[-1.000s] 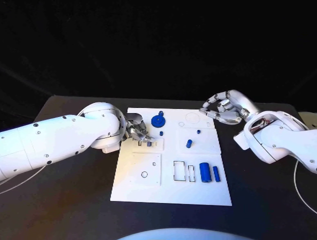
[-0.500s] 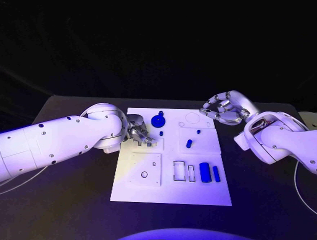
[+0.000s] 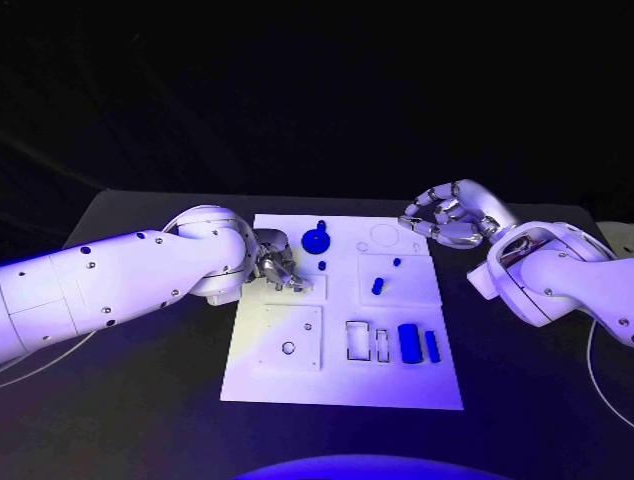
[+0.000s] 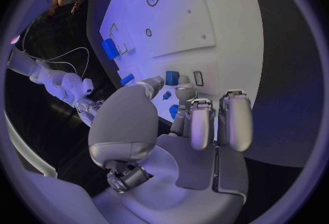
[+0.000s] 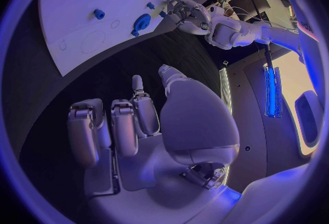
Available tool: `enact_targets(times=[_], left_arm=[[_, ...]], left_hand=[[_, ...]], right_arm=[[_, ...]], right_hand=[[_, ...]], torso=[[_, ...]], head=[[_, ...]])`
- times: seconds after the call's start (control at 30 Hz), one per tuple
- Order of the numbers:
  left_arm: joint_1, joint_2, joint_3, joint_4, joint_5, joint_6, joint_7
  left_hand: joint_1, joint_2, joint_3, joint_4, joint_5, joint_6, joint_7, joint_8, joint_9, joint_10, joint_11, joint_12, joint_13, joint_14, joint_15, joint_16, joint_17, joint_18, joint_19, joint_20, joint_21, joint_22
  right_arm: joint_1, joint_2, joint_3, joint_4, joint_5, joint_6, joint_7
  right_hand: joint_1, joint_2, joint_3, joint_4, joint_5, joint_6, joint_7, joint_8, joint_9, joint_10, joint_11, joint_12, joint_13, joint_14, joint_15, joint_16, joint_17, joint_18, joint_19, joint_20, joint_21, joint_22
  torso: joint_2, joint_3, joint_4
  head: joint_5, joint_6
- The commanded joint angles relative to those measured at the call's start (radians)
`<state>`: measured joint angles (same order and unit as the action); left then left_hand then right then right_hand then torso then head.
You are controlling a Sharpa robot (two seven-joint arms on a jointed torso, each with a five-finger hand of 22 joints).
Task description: Assemble the parts on the task board
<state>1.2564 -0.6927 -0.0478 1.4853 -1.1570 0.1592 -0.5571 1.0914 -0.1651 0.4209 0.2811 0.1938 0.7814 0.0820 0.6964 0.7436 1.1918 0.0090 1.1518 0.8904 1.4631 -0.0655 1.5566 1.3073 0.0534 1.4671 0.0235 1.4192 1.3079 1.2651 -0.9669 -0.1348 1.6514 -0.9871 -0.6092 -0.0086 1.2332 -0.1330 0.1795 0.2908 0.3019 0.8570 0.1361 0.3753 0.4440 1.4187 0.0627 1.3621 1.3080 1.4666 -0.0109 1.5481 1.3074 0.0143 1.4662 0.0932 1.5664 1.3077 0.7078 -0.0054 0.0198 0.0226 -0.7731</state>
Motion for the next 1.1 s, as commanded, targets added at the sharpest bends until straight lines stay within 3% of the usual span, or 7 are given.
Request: enact_targets(times=[0.03, 0.27, 0.63, 0.73, 0.9, 1.1], left_arm=[[0.000, 0.003, 0.000, 0.001, 0.007, 0.018, 0.004], [0.000, 0.004, 0.000, 0.001, 0.022, 0.014, 0.004], [0.000, 0.006, 0.000, 0.000, 0.047, -0.026, 0.009], [0.000, 0.007, 0.000, 0.000, 0.060, -0.036, 0.010], [0.000, 0.005, 0.000, 0.002, 0.080, -0.047, 0.013], [0.000, 0.001, 0.001, 0.008, 0.098, -0.052, 0.015]], left_hand=[[0.019, 0.003, 0.007, -0.004, 0.005, 0.008, -0.004, 0.004, -0.002, -0.004, -0.006, 0.006, 0.001, 0.099, 0.002, -0.003, 0.237, 0.000, 0.028, 0.003, -0.002, 0.010], [0.099, 0.026, 0.060, -0.028, 0.005, 0.008, -0.010, 0.010, -0.007, -0.008, -0.012, 0.002, -0.011, 0.099, -0.003, -0.003, 0.237, 0.000, 0.028, -0.001, -0.002, 0.013], [0.149, 0.054, 0.122, -0.054, 0.001, 0.003, -0.014, 0.018, -0.009, -0.003, -0.016, 0.005, -0.014, 0.100, -0.006, -0.001, 0.239, -0.001, 0.029, -0.005, 0.000, 0.017], [0.174, 0.058, 0.164, -0.083, 0.001, -0.005, -0.015, 0.024, -0.008, -0.002, -0.018, 0.004, -0.018, 0.100, -0.008, -0.001, 0.239, -0.001, 0.030, -0.007, 0.001, 0.019], [0.180, 0.045, 0.282, -0.143, 0.005, -0.017, -0.013, 0.055, 0.006, 0.010, -0.017, 0.006, -0.019, 0.100, -0.008, -0.002, 0.237, -0.002, 0.030, -0.006, 0.001, 0.021], [0.159, 0.035, 0.335, -0.169, 0.005, -0.022, -0.012, 0.072, 0.014, 0.016, -0.016, 0.008, -0.022, 0.099, -0.007, -0.003, 0.236, -0.002, 0.031, -0.005, 0.001, 0.022]], right_arm=[[-0.001, 0.001, 0.000, 0.000, -0.008, 0.006, 0.005], [-0.001, 0.001, 0.000, 0.000, -0.008, 0.007, 0.005], [-0.001, 0.002, 0.000, -0.001, -0.008, 0.008, 0.005], [-0.001, 0.001, 0.000, -0.001, -0.008, 0.010, 0.004], [-0.001, 0.001, 0.000, -0.001, -0.008, 0.011, 0.004], [-0.002, 0.002, 0.000, -0.002, -0.008, 0.013, 0.004]], right_hand=[[-0.009, -0.001, -0.006, -0.001, 0.001, -0.007, 0.001, 0.004, 0.001, 0.000, -0.007, -0.002, 0.103, 0.091, -0.005, -0.005, 0.209, -0.014, 0.104, -0.004, 0.003, 0.262], [-0.008, 0.002, -0.002, -0.001, 0.012, -0.007, 0.001, 0.006, 0.002, 0.001, -0.007, -0.002, 0.103, 0.090, -0.005, -0.006, 0.208, -0.014, 0.103, -0.004, 0.002, 0.262], [-0.004, 0.002, 0.004, -0.002, 0.031, -0.009, 0.000, 0.008, 0.004, 0.002, -0.008, -0.001, 0.104, 0.090, -0.006, -0.006, 0.208, -0.014, 0.104, -0.005, 0.002, 0.262], [-0.003, 0.001, 0.006, -0.002, 0.038, -0.009, 0.000, 0.008, 0.004, 0.002, -0.008, 0.000, 0.104, 0.091, -0.006, -0.005, 0.209, -0.013, 0.103, -0.005, 0.001, 0.261], [-0.002, 0.000, 0.009, -0.002, 0.048, -0.010, 0.000, 0.009, 0.004, 0.002, -0.008, -0.001, 0.104, 0.091, -0.006, -0.006, 0.208, -0.013, 0.103, -0.005, 0.001, 0.261], [-0.001, 0.000, 0.009, -0.002, 0.050, -0.010, 0.000, 0.009, 0.004, 0.001, -0.008, -0.001, 0.103, 0.090, -0.006, -0.006, 0.208, -0.013, 0.102, -0.005, 0.000, 0.260]], torso=[[0.000, -0.0003, -0.0002], [0.000, -0.0002, 0.0004], [0.000, -0.0003, 0.0007], [0.000, -0.0003, 0.0007], [-0.001, -0.0004, 0.0003], [-0.001, -0.0001, 0.0004]], head=[[0.000, 0.000], [-0.001, -0.002], [-0.001, -0.002], [-0.001, -0.002], [-0.001, -0.001], [0.000, 0.000]])
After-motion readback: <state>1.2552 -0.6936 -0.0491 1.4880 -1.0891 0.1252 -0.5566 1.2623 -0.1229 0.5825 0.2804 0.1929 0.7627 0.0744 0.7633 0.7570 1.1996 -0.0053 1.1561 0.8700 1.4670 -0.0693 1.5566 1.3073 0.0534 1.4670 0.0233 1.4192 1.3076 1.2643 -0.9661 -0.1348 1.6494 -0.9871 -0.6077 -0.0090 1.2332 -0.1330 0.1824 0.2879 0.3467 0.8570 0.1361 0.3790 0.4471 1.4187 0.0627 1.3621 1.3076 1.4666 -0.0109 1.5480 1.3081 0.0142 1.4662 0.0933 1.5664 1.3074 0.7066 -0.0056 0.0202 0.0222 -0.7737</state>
